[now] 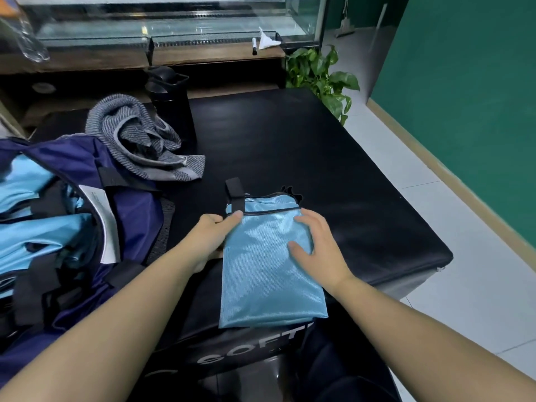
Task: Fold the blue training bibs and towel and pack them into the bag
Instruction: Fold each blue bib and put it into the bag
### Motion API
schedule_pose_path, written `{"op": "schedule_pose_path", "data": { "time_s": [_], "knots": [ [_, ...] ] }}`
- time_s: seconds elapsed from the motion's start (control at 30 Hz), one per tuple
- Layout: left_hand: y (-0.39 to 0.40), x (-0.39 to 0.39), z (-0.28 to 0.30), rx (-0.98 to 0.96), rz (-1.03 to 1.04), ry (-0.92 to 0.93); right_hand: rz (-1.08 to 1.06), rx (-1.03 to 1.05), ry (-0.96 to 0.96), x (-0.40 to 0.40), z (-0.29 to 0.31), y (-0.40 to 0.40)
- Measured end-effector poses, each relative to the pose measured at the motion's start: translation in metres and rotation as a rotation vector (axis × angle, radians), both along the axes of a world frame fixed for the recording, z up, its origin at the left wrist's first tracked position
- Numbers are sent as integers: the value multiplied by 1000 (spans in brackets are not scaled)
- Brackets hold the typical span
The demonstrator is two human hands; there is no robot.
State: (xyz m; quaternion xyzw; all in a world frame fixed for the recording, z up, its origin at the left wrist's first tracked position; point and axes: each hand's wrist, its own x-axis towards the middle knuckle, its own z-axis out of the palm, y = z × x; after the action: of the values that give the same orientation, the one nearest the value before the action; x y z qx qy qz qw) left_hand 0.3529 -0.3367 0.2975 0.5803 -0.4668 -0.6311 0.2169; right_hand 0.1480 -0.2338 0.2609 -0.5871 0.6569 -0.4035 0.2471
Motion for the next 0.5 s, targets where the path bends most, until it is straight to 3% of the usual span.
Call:
{"op": "schedule_pose_path", "data": {
  "time_s": [0.17, 0.37, 0.5],
  "knots": [
    [5, -17, 3, -84, 56, 38, -68, 109, -409, -3, 14, 2],
    [-6, -26, -3, -103, 133, 117, -84, 156, -484, -7, 12, -1],
    [-11, -16, -7, -26, 194, 290, -67, 156, -471, -8, 7, -2]
  ]
}}
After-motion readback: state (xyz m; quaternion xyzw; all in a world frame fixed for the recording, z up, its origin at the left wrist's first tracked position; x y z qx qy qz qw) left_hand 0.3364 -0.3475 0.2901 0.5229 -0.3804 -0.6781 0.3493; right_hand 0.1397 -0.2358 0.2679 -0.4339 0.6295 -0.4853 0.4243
